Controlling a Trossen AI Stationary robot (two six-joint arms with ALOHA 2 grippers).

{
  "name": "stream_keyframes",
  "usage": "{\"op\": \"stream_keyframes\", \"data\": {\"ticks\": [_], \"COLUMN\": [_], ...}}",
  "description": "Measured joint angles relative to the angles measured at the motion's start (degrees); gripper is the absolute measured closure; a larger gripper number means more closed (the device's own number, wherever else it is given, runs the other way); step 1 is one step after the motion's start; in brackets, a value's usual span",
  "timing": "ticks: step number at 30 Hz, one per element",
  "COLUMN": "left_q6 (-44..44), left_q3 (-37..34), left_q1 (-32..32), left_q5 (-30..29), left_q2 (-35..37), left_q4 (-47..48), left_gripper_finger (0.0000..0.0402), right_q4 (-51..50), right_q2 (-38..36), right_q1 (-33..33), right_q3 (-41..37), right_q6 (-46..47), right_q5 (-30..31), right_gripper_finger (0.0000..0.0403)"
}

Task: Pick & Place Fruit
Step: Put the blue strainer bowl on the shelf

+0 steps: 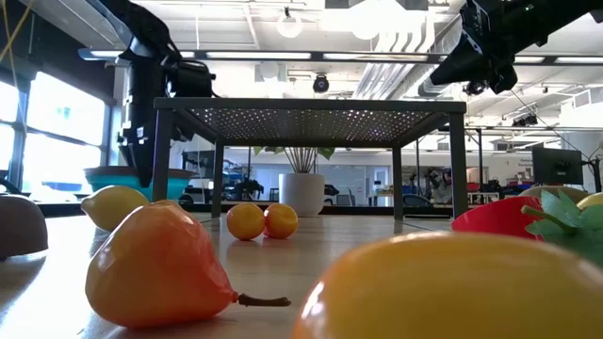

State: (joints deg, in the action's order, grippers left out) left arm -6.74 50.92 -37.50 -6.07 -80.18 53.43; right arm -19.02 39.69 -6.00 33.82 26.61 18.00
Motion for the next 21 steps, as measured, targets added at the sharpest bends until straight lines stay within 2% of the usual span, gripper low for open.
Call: {"op": "stream_keyframes", "data": {"ticks": [6, 10, 21], "left_q6": [0.31, 1.11, 1.69], "left_q3": [0.03, 0.15, 0.78], "left_q1": [0.04, 0.04, 0.0], "left_q5": [-0.56, -2.12, -4.22], "left_q2": [0.04, 0.13, 1.66], "left_q4": [-0.59, -0.9, 1.51], "left_gripper_finger": [0.0348, 0.0382, 0.0388], "right_q4": [-0.01, -0.01, -0.01], "right_q2": [0.0, 0.02, -0.01], "right_q1": [0.0, 0.0, 0.0], "right_q3": [0.0, 0.0, 0.0], "right_q6": [0.0, 0.0, 0.04], "right_q5": [0.02, 0.02, 0.02], "right_gripper_finger": [0.0372, 0.0372, 0.0372]}}
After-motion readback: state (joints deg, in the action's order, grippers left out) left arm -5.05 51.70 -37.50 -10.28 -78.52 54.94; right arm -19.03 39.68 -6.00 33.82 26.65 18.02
